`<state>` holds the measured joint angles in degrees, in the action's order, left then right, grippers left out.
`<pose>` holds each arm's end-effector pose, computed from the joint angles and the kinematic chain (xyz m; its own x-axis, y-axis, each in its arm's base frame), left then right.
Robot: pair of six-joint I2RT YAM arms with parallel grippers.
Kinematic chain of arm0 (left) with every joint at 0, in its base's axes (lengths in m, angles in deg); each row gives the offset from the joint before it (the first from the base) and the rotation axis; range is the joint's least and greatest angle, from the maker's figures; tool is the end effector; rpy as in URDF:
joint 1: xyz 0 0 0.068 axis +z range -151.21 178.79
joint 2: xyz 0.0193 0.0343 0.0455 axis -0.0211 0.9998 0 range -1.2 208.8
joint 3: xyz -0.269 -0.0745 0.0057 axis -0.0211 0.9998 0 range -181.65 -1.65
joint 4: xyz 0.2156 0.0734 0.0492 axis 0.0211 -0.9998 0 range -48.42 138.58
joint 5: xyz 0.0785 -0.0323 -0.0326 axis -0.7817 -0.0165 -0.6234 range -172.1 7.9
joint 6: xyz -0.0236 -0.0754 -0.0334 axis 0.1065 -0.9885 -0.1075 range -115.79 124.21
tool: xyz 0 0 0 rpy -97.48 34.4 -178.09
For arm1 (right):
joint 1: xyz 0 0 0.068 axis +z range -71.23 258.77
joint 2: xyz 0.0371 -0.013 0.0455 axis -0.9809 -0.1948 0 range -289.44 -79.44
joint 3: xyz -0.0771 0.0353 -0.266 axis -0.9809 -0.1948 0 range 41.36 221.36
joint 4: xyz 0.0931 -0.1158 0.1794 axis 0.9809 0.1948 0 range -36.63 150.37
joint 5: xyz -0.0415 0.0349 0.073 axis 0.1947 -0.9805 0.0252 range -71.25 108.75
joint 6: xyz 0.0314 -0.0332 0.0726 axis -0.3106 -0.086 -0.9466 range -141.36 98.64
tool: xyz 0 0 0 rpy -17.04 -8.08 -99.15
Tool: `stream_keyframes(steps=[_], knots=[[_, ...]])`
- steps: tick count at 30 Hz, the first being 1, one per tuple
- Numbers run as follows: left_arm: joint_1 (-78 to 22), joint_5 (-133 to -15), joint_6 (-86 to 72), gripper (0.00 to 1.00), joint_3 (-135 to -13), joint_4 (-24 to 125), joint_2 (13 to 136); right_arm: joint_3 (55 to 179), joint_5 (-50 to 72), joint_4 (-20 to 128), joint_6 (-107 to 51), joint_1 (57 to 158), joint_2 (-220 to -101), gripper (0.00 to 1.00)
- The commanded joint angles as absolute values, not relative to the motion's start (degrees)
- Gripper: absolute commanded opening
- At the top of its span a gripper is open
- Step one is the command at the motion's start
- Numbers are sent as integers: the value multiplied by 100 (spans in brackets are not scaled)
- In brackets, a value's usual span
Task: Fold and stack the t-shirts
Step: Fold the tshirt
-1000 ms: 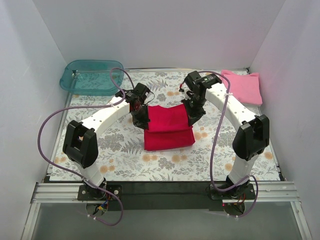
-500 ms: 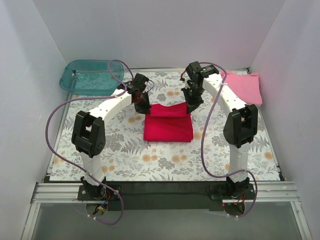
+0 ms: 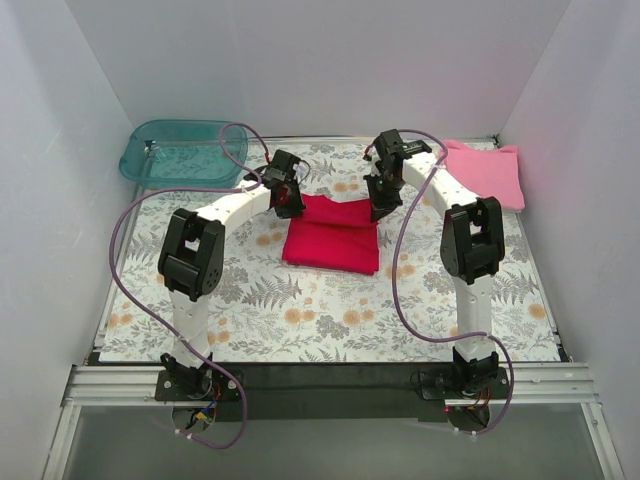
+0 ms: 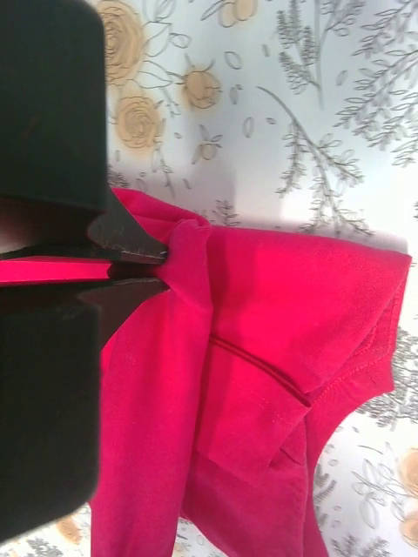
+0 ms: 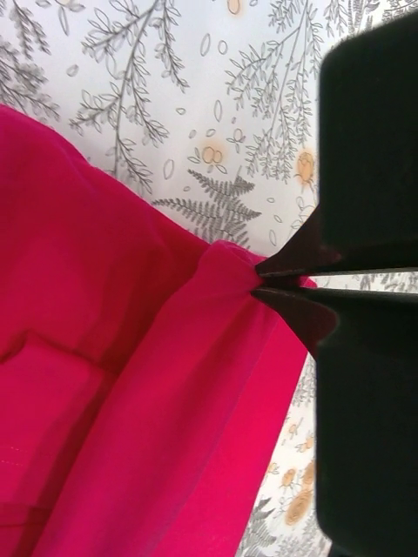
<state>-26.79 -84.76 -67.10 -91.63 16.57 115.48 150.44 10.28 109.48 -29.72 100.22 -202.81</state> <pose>0.3962 -0.1858 0.1847 -0.6350 -0.7450 -0.2041 -0.5989 0.6417 -0.4792 0.4066 0.1717 0.2044 -0.9268 -0.2096 -0.3117 -0.2759 0.9430 0.1861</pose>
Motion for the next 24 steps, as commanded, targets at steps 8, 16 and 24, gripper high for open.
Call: stream_keyframes(steps=[8,16,24], knots=[[-2555,-9106,-6409,0,-9403,2335,11517,15052,1268,10259,-3076,9881,-20196,1],[-2485,-9265,-6391,36,-9517,2494,11639,15034,1409,10004,-3181,9705,-20240,33],[-2459,-9116,-6215,73,-9360,2538,10921,14309,1137,9249,-2909,9696,-19371,36]])
